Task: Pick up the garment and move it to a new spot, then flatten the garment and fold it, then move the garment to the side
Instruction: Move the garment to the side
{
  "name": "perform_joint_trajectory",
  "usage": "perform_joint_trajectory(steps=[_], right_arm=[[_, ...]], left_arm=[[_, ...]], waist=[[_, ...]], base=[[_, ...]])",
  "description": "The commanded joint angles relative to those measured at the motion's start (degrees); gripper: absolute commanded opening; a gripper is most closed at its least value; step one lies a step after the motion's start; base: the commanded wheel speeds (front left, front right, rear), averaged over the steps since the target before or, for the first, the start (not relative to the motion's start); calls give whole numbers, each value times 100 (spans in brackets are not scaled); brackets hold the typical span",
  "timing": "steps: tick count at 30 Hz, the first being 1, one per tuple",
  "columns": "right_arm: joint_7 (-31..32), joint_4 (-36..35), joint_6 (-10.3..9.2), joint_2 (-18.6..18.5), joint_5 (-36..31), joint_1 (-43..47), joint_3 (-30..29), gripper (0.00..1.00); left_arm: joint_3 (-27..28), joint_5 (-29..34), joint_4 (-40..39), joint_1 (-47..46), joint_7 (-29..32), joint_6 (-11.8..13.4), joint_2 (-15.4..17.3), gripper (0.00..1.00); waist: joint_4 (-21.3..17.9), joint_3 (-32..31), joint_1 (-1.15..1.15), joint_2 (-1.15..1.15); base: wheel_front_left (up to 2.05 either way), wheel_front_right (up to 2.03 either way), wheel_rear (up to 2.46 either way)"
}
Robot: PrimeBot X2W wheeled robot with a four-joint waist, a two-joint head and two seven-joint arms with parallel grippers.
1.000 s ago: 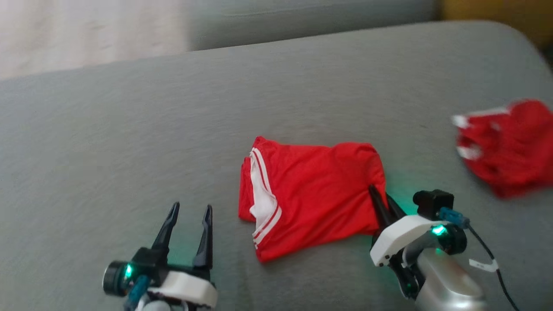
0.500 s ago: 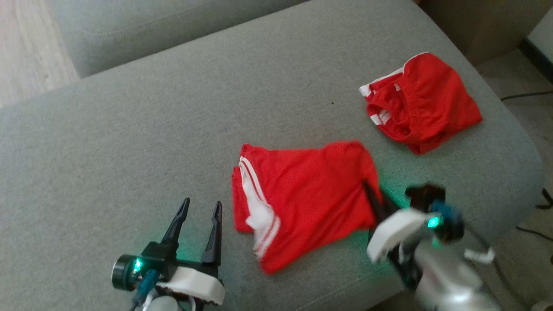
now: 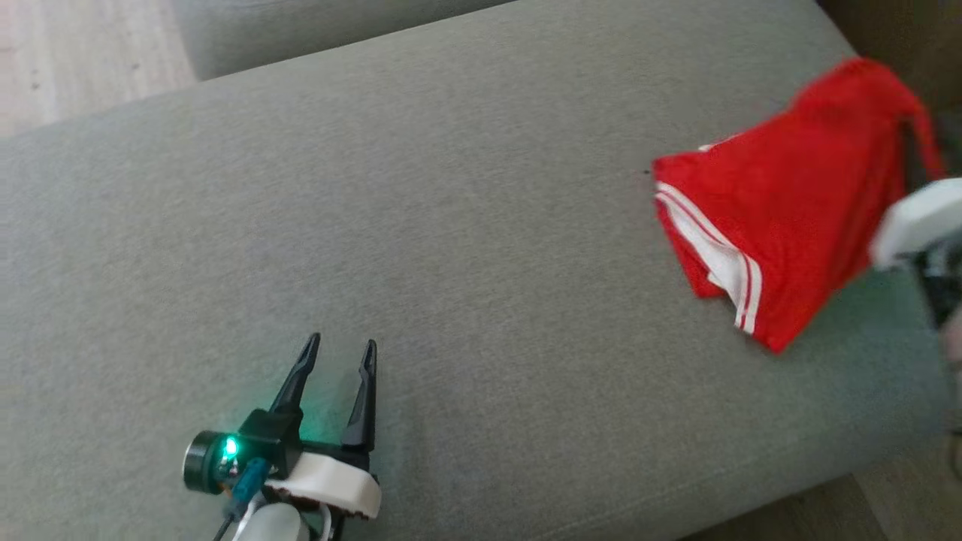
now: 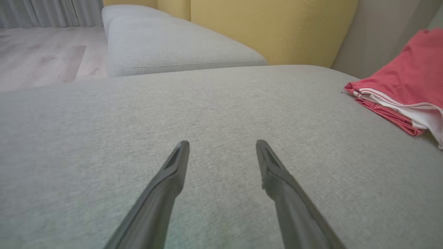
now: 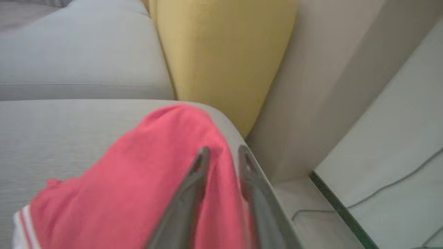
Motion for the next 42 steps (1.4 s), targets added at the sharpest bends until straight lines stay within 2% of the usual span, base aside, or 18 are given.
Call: perform_joint_trajectory(steps=[1,4,9,14,19,24,30,42], right_arm=[[-64,90,-5,-198,-230,-200,-278,100],[-64,163,-5,-231,-684,-233,-981,100],[-64,-443,-5,402,-1119,118,-1481,100],[-64,-1284,-5,1137,-1142,677,-1407,100],[-64,-2085,-5,1532,-811,1339,-987,100],[-64,-2629,-5,1681,-476,1893,-702,100],[-64,-2859,-5,1716,-285,2394,-292,100],[-64,-2932,-5,1719,163,2808,28,100]], left_arm=[[205,53,-142,-187,-38,2,12,100],[270,60,-145,-178,-38,8,12,100],[423,49,-189,-122,-38,74,12,100],[644,55,-263,-77,-38,144,12,100],[861,48,-355,-48,-38,222,12,100],[1066,-9,-355,-10,-38,316,12,100],[1214,-166,-338,38,-38,390,12,100],[1449,-298,-257,183,-38,386,12,100]], waist=[[109,14,-1,0],[166,-6,-1,0],[205,-78,-1,0],[364,-138,-1,0],[680,-169,-1,0],[1028,-196,-1,0],[1403,-252,-1,0],[1656,-438,-1,0]], base=[[0,0,0],[0,0,0],[0,0,0],[0,0,0],[0,0,0],[0,0,0],[0,0,0],[0,0,0]])
